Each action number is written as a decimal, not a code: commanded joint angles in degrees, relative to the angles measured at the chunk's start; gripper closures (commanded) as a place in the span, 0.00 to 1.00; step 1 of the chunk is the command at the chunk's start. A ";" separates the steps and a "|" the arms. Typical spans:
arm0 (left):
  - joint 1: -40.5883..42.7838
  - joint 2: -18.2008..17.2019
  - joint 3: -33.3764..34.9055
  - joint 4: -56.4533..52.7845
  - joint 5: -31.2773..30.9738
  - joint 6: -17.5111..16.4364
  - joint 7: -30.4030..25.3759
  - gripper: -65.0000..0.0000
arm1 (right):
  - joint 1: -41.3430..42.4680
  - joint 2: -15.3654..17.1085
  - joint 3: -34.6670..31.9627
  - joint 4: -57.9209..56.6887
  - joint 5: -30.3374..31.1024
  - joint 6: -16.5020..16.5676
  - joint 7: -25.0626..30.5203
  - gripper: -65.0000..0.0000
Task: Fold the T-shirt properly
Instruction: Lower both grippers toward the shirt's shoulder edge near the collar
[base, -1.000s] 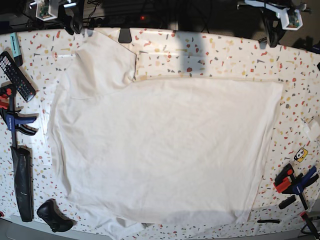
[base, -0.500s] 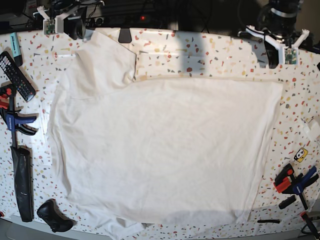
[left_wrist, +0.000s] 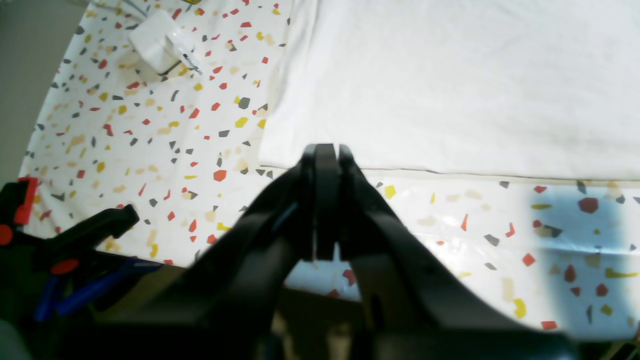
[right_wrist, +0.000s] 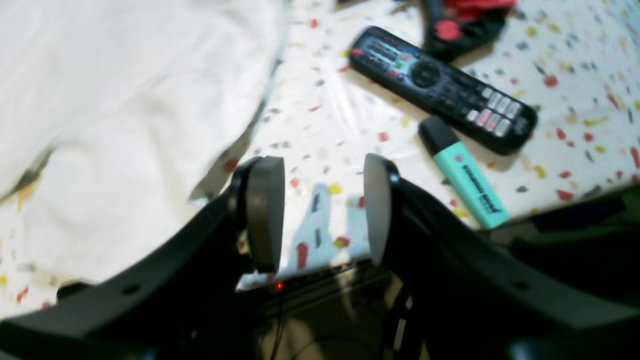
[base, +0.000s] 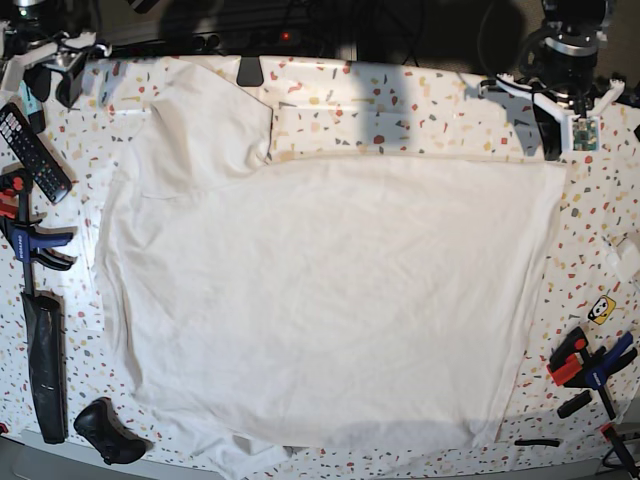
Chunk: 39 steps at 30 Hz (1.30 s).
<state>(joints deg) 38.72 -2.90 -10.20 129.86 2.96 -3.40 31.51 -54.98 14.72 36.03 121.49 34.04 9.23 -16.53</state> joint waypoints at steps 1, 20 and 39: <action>0.17 -0.13 -0.22 1.16 0.04 0.31 -1.53 1.00 | 1.03 0.39 0.96 0.66 0.96 1.05 -0.11 0.60; 0.15 -0.13 -0.22 1.16 0.07 0.31 -1.51 0.63 | 21.09 0.33 0.63 -19.93 13.20 23.56 -16.50 0.60; 0.15 -0.13 -0.22 1.16 0.04 0.33 -1.51 0.63 | 29.20 0.02 -13.38 -25.16 7.63 29.27 -24.94 0.60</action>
<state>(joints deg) 38.72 -2.85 -10.20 129.86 2.96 -3.38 31.53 -25.74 14.13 22.61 95.64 41.58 37.80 -41.58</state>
